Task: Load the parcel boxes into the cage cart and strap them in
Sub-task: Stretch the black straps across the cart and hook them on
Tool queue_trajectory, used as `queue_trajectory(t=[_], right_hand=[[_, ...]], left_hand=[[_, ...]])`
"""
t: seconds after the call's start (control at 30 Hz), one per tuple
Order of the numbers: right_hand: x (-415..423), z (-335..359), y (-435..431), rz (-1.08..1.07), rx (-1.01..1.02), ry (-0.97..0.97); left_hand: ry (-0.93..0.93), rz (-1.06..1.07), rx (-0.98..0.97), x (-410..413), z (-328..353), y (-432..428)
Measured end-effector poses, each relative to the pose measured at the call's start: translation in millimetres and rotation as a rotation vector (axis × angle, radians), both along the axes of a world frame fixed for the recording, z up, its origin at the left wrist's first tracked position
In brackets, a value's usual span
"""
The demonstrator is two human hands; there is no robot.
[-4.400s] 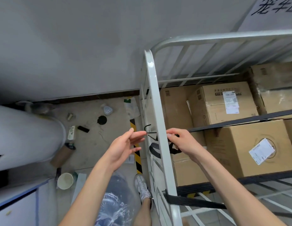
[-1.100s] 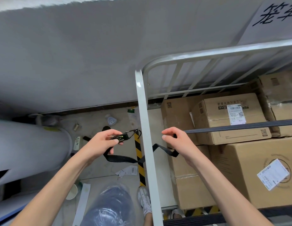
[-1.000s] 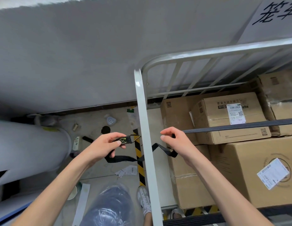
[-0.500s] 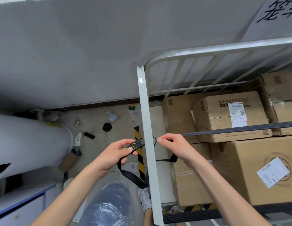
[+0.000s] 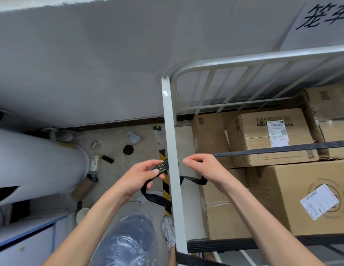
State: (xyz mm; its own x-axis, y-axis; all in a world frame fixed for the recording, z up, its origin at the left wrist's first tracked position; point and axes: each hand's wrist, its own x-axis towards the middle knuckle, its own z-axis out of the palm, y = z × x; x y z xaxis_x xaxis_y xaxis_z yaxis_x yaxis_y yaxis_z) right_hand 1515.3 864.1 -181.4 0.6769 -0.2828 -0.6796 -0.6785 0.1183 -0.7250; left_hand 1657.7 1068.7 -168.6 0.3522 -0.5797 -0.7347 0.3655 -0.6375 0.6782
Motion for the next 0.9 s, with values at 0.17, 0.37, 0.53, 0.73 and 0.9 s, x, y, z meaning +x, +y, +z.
queue_trajectory(t=[0.17,0.37,0.53,0.73,0.9], right_hand=[[0,-12,2,0.082,-0.033,0.031],[-3,-12,14,0.064,0.055,0.022],[4,-9,24,-0.023,0.043,0.047],[10,-3,27,-0.162,0.083,0.063],[14,12,22,-0.192,0.054,0.094]], left_hand=[[-0.002,-0.007,0.064,-7,1,-5],[-0.026,0.0,0.062,-11,6,-6],[-0.037,-0.003,0.059,-12,9,-6],[-0.063,-0.039,0.065,-7,10,-2],[-0.123,-0.069,0.096,-3,10,-2]])
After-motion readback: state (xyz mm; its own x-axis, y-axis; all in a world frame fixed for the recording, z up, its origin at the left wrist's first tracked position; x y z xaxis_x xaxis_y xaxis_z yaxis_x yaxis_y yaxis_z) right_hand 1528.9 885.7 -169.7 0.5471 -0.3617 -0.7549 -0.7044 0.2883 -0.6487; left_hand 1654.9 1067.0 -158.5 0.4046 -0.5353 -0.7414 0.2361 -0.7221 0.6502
